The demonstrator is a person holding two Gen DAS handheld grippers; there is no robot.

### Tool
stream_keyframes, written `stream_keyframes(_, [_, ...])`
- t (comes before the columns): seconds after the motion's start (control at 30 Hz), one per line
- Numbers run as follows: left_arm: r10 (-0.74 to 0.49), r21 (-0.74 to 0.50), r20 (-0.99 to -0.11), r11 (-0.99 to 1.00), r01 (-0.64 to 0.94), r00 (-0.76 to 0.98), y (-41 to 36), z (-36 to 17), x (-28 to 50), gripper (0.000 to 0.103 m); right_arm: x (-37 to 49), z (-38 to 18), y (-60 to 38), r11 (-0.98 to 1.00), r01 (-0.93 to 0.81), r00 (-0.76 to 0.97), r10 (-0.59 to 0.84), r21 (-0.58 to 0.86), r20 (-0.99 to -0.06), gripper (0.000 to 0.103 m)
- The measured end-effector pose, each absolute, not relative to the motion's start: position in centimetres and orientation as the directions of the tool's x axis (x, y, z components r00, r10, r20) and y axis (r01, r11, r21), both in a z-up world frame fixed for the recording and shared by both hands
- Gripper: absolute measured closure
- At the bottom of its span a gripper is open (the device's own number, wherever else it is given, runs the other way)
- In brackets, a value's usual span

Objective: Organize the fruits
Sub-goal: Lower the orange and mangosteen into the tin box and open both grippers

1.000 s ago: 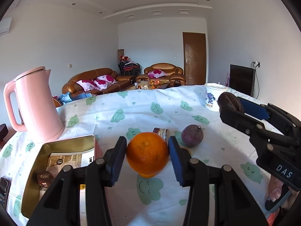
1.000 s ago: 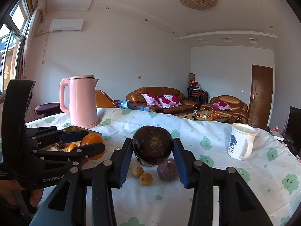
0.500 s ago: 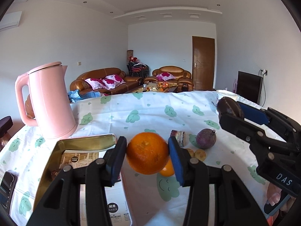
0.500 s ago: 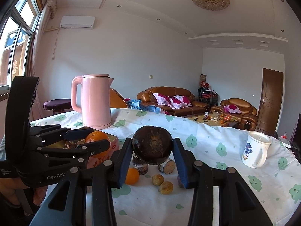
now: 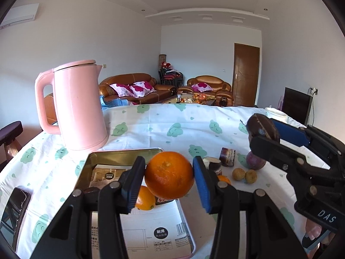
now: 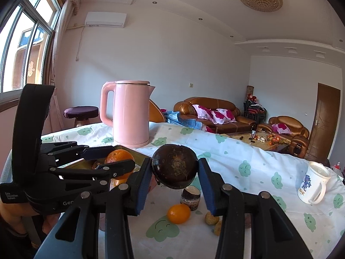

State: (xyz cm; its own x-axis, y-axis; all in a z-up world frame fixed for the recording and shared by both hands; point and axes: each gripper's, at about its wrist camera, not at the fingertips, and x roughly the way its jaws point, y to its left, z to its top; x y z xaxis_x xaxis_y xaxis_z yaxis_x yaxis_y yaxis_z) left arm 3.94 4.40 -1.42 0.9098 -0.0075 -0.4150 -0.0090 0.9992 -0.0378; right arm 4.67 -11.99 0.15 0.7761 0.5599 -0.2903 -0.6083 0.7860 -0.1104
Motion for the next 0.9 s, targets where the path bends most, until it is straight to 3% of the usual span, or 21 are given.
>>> stream_keyframes(0.9, [0.104,-0.043,-0.527,0.988,-0.149,0.843,11.3,-4.6,2.9,0.056,5.0,-3.4,-3.3,0.656,-0.746,0.628,0.638,-0.111,-0.446,0.058])
